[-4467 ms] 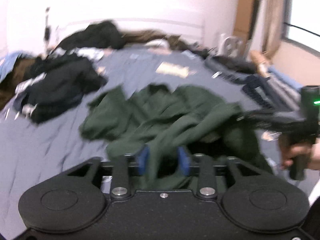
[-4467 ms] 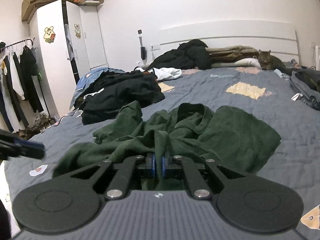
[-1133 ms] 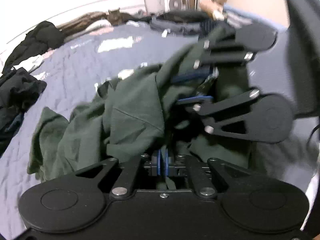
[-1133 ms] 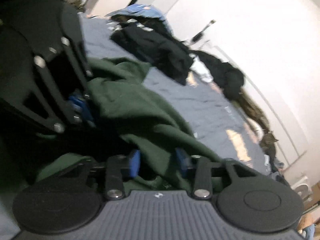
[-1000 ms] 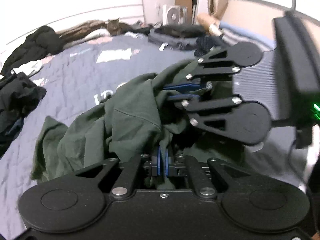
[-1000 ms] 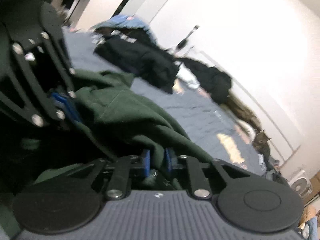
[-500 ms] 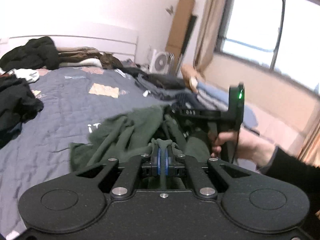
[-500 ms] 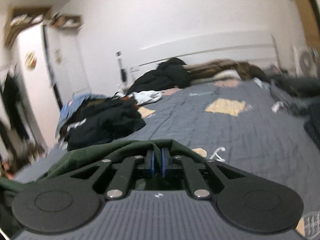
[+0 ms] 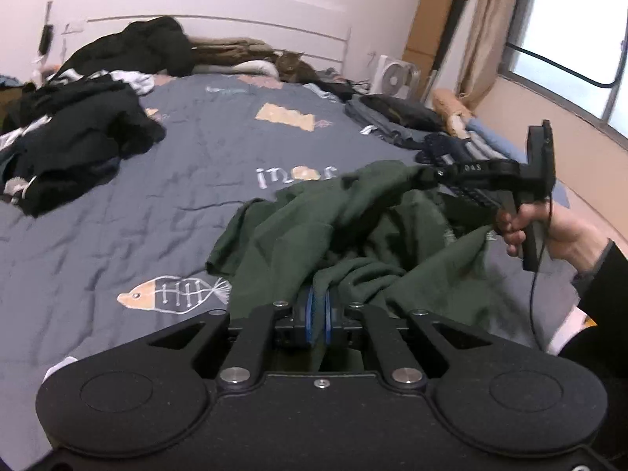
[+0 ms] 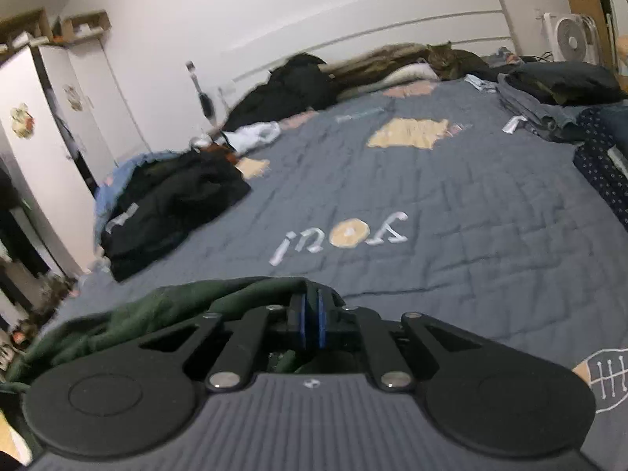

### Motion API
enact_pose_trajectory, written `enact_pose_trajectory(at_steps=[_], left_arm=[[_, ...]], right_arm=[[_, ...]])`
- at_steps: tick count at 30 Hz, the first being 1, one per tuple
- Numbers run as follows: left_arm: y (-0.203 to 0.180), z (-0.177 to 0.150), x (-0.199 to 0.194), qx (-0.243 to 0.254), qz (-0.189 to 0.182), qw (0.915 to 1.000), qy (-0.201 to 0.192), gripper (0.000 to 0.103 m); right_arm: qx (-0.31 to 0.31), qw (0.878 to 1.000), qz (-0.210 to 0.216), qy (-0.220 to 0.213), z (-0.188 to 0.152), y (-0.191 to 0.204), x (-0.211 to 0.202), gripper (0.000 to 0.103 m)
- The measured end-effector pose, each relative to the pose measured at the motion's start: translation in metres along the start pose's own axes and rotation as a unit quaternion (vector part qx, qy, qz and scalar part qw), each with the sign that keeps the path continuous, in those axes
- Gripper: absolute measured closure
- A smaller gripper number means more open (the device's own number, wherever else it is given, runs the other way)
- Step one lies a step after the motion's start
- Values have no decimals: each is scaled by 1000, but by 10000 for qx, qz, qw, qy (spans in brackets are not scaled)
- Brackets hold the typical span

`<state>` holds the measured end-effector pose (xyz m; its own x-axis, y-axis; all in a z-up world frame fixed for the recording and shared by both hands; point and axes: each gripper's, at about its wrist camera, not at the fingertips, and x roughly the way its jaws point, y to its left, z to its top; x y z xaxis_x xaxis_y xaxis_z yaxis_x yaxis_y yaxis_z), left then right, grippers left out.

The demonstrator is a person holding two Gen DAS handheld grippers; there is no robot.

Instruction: Fold clothes

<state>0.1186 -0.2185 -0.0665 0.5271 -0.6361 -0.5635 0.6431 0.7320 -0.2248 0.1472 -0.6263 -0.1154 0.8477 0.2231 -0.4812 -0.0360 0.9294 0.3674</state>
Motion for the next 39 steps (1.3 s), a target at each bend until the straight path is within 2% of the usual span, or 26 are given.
enact_pose_trajectory(at_steps=[5, 6, 7, 8, 9, 10, 12, 15, 18, 22, 28, 29, 30, 31, 33, 36, 39], left_arm=[[-24, 21, -39, 292, -439, 9973, -520, 90], [-32, 28, -41, 426, -490, 9961, -592, 83], [-40, 34, -38, 593, -513, 9950, -610, 67], [-49, 40, -33, 774, -531, 9937, -606, 57], [-57, 42, -23, 952, -514, 9926, -558, 49], [-64, 43, -12, 1130, -480, 9912, -487, 50], [-76, 45, 16, 1454, -383, 9883, -252, 51], [-74, 36, 63, 1680, -96, 9853, 301, 78], [-67, 26, 99, 1879, 241, 9792, 730, 78], [-64, 15, 126, 2224, 753, 9668, 1011, 77], [-58, 5, 143, 2386, 799, 9573, 1425, 76], [-57, 3, 146, 2410, 799, 9556, 1493, 76], [-56, 2, 149, 2433, 799, 9540, 1562, 76], [-55, 0, 151, 2456, 799, 9522, 1630, 76], [-51, -2, 155, 2447, 749, 9515, 1706, 77], [-45, 1, 152, 2080, 668, 9607, 1711, 87], [-38, 10, 136, 1669, 470, 9736, 1483, 98]], right_arm=[[-398, 9987, 272, -176, 20, 16, -41, 94], [-507, 9979, 341, -218, 24, 21, -49, 92], [-653, 9966, 433, -266, 27, 29, -58, 88], [-830, 9946, 549, -298, 29, 38, -66, 85], [-1019, 9923, 645, -274, 29, 48, -69, 74], [-1219, 9897, 720, -215, 29, 59, -70, 59], [-1727, 9811, 866, -111, 20, 81, -67, 54], [-2319, 9673, 993, 246, 0, 104, -51, 53], [-2696, 9560, 952, 655, -23, 117, -26, 53], [-2938, 9485, 688, 965, -41, 119, -4, 53], [-3129, 9401, 560, 1228, -55, 120, 10, 53], [-3117, 9399, 582, 1270, -57, 120, 10, 54], [-3105, 9396, 605, 1311, -59, 121, 10, 61], [-3091, 9396, 623, 1334, -60, 121, 9, 74], [-3018, 9426, 628, 1286, -62, 121, 6, 93], [-2778, 9517, 705, 1100, -60, 119, 0, 97], [-2389, 9633, 918, 804, -49, 116, -14, 98]])
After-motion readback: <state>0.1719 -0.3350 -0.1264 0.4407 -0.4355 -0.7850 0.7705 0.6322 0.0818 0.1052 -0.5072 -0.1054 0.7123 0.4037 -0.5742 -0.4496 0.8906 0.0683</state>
